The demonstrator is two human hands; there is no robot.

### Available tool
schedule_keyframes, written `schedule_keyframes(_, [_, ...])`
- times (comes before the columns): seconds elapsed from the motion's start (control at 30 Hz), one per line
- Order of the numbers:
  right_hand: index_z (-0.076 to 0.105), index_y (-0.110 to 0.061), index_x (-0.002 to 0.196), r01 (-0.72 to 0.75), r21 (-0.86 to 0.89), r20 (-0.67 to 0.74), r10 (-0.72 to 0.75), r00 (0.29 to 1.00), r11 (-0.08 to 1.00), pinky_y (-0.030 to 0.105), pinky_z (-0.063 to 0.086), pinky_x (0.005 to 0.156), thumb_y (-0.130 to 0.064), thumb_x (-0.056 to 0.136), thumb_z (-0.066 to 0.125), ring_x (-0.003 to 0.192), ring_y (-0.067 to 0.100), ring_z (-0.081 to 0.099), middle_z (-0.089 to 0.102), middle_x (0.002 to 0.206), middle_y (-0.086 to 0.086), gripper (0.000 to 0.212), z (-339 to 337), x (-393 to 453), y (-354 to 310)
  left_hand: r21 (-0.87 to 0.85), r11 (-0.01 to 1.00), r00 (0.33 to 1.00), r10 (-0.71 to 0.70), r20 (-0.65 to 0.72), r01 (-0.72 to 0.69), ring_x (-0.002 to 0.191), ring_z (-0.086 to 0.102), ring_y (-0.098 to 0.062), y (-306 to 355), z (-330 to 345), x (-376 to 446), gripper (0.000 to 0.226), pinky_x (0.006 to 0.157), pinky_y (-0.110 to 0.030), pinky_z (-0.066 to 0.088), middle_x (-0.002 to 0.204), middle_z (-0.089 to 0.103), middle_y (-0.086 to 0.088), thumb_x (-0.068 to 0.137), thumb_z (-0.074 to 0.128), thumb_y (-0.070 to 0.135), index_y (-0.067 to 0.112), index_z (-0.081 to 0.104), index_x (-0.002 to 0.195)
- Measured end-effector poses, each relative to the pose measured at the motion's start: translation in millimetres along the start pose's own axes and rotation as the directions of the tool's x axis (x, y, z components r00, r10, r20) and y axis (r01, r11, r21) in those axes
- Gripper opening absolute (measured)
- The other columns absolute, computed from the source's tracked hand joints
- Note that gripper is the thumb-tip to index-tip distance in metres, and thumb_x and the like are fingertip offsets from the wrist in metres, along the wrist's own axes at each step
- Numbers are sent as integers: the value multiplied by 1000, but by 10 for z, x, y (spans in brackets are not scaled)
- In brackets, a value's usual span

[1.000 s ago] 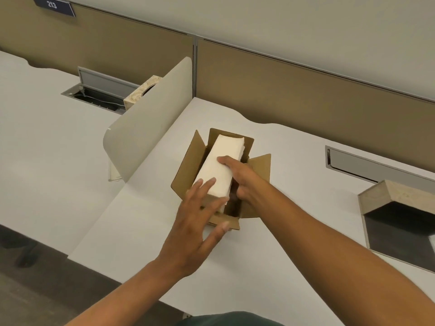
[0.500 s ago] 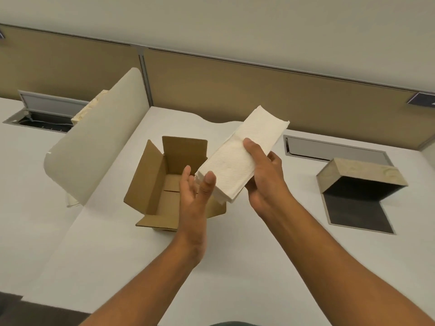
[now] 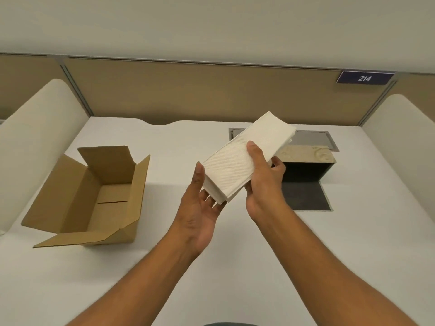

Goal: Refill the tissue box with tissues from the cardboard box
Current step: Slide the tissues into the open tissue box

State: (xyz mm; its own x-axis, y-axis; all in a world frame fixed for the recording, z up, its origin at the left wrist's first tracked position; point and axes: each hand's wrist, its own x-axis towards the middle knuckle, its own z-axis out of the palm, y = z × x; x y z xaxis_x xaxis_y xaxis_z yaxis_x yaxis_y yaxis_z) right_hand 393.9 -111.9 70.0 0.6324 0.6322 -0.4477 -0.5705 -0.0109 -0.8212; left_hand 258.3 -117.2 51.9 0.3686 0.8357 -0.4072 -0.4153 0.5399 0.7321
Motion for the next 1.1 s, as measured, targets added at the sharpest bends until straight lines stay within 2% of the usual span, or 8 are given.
schedule_keyframes(0.2, [20,-44,155,31,-39,-41,-33,999,999,43,62,96,-43,77,91,109,18,70,66,119,-6,106,-685,374,-142,152,986,995,-62,-73,73,124,74,-30,-525,563,201,74,106,-43,60,132,79,-3,74,96,27,21,65,141])
schedule_keyframes(0.4, [26,-36,162,28,39,18,-29,999,999,37,66,85,-42,69,90,119,22,70,66,136,1,112,-1495,884,-437,248,966,995,-58,-80,76,107,80,-19,-946,730,428,69,89,-35,62,124,82,4,76,94,18,25,65,138])
schedule_keyframes(0.57, [28,-18,164,-52,-189,230,95,969,981,38,64,88,-29,82,87,123,29,68,57,151,14,101,-2233,1339,-764,313,946,997,-79,-27,83,121,76,-22,-1122,631,648,98,96,-37,62,134,78,0,63,98,23,28,54,151])
schedule_keyframes(0.67, [31,-22,164,-44,-426,362,215,907,904,48,60,105,-27,68,95,129,31,67,57,153,11,116,-2622,1548,-868,410,910,997,-71,9,61,115,78,-16,-1213,540,734,118,87,-29,63,133,76,4,52,102,27,33,48,156])
schedule_keyframes(0.77, [28,-29,165,22,-612,415,298,860,790,51,53,113,-15,67,99,131,29,66,64,148,4,122,-2915,1697,-862,597,803,996,-47,78,-9,124,71,-18,-1320,440,815,128,99,-31,60,142,66,4,48,105,34,42,43,160])
schedule_keyframes(0.93, [37,-35,158,223,-772,487,328,810,595,25,58,103,-4,76,93,133,7,60,62,143,-20,105,-3200,1777,-669,825,541,979,-15,204,-163,122,67,-17,-1646,272,935,121,101,-32,60,142,56,10,59,104,29,46,39,159])
schedule_keyframes(1.03, [50,-31,145,333,-798,508,263,820,502,33,54,111,-1,73,93,131,9,61,66,138,-14,90,-3357,1815,-469,886,383,962,25,274,-262,122,61,-10,-1883,155,977,112,101,-12,49,137,49,17,66,102,20,42,40,157])
schedule_keyframes(1.1, [54,-23,139,359,-798,505,211,837,485,36,55,110,-1,70,95,127,13,66,69,133,-10,83,-3471,1829,-329,905,276,945,46,325,-324,123,59,-9,-2002,93,983,106,105,-14,47,132,47,11,66,101,21,36,44,154])
